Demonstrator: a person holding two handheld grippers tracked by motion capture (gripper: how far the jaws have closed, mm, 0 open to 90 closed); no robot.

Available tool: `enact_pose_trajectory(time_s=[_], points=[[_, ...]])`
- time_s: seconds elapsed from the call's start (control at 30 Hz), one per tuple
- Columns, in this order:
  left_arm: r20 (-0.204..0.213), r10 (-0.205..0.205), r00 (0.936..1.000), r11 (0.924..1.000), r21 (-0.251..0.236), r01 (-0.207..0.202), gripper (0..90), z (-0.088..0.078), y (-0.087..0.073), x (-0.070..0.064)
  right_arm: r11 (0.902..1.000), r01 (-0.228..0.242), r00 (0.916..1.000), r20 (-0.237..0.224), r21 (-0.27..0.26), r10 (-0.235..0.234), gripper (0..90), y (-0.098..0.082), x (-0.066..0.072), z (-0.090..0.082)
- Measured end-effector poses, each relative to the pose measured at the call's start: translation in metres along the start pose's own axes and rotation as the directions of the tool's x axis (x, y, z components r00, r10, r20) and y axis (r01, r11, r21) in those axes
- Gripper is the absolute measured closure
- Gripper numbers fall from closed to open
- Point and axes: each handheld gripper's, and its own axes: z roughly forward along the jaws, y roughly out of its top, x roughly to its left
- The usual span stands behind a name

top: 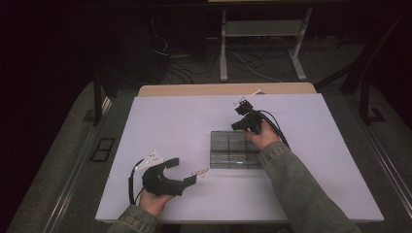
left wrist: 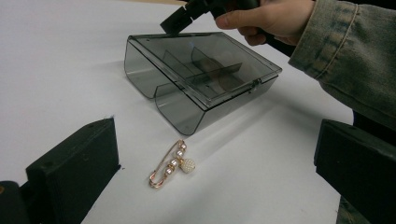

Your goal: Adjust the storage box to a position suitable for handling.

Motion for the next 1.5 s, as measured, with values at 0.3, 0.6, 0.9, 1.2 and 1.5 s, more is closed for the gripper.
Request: enact_pose_trajectory(time_s=[0.3,0.6,0.9,1.2,1.5], points=[[0.001,0.003,1.0,1.0,0.004,-0.003,0.0,0.001,0.0,0.0,0.9996,-0.006,0.9995,-0.03,-0.028,0.005,89.7,-0.002,0.003,-0.004],[0.0,0.002,1.0,1.0,0.002,-0.002,0.0,0.0,0.0,0.0,0.9995,-0.013,0.9992,-0.039,-0.028,0.012,89.8,-0.004,0.003,-0.007],[-0.002,0.0,1.0,1.0,0.002,0.0,0.0,0.0,0.0,0.0,0.9985,-0.002,0.9984,-0.056,-0.054,-0.001,89.6,-0.006,0.008,-0.016],[-0.003,0.004,1.0,1.0,0.005,-0.004,0.0,0.001,-0.001,0.0,0.9895,0.026,0.9943,-0.098,-0.142,-0.04,75.1,-0.01,0.024,-0.049],[-0.005,0.002,1.0,1.0,0.005,-0.002,0.0,0.001,-0.001,0.0,0.9793,0.039,0.9932,-0.1,-0.199,-0.06,55.1,-0.023,0.04,-0.083]])
